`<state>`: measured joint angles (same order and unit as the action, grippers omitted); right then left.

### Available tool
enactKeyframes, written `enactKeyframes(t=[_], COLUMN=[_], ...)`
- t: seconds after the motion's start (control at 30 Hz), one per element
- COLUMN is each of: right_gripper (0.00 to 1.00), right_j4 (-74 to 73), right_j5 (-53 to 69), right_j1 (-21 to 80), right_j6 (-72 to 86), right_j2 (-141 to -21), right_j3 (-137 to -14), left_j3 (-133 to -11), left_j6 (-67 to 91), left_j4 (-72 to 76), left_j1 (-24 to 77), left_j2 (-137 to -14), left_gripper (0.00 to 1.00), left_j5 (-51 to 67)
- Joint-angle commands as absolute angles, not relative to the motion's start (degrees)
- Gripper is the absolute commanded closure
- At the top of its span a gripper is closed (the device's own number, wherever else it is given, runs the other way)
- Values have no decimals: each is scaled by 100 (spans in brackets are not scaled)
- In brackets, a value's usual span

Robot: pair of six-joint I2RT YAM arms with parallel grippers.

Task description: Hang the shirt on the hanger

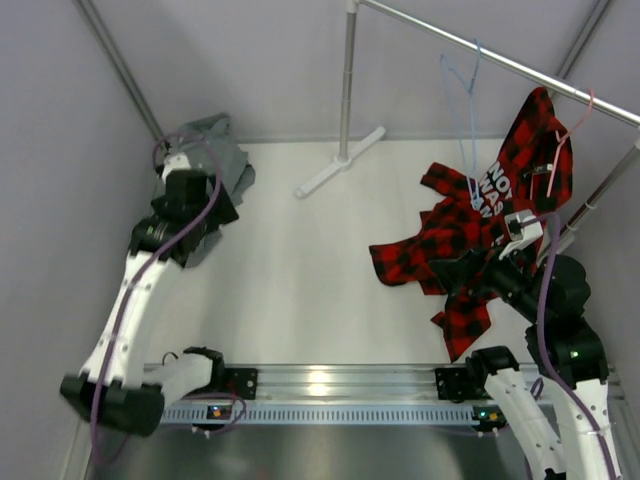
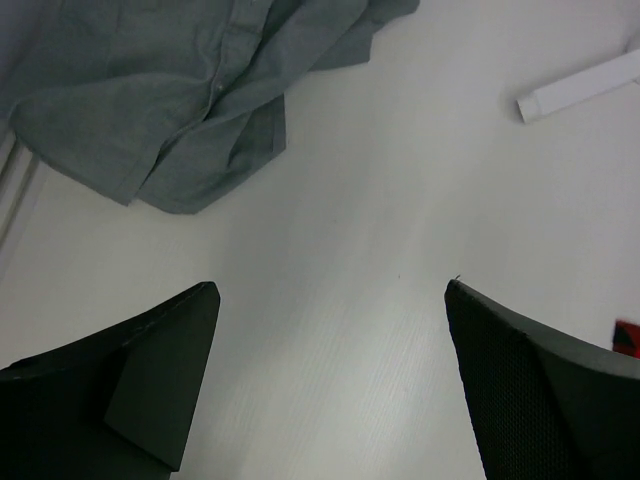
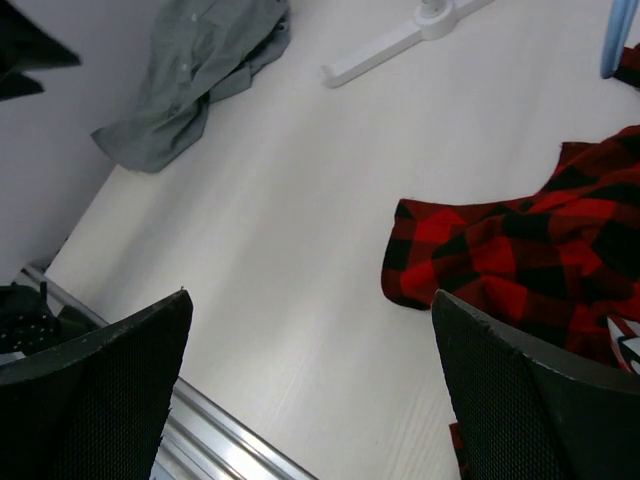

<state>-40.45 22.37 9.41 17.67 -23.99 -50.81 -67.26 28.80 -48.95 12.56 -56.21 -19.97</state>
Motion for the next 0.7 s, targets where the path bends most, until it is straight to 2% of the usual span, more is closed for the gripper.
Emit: enactKeyframes(t=[0.0,0.03,0.13,0.17,0.2,0.3,0.43,0.47,0.63,0.67], right_gripper=[0,1,1,1,1,1,1,0,1,1], right_j4=[-2903,-2813,-2427,-2356,-2277,-2153,-2425,-2521,-2557,-2558], right_j5=[3039,3137,3401,3454,3628,3875,3797,3762,3305,3287], right_j1=[888,896,897,896,905,905,914,931,1186,1204], right_j6=[2170,2275,2601,2706,2794,2804,2454,2391,2180,2154], right_j2=[-2259,-2241,-2206,-2206,-2206,-2145,-2136,-2144,-2294,-2329], right_j3=[-4817,-4651,-4316,-4263,-4193,-4026,-4086,-4113,-4350,-4385], left_j3=[-7925,-8189,-9602,-10024,-10890,-12464,-13278,-13393,-13535,-13561], left_j6=[2779,2682,2103,1892,1385,828,704,581,528,493], left_j4=[-4008,-3729,-3577,-3577,-3577,-3586,-3358,-3357,-3235,-3217], left_j1=[854,444,-104,-149,-158,-263,-536,-536,-536,-536], left_j2=[-7247,-8104,-9496,-10388,-10815,-12301,-13357,-13525,-14176,-14229], left_gripper=[2,2,4,6,8,9,16,24,24,28], left_j5=[-2583,-2419,-1506,-1477,-1485,-1767,-1503,-1425,-1248,-1257])
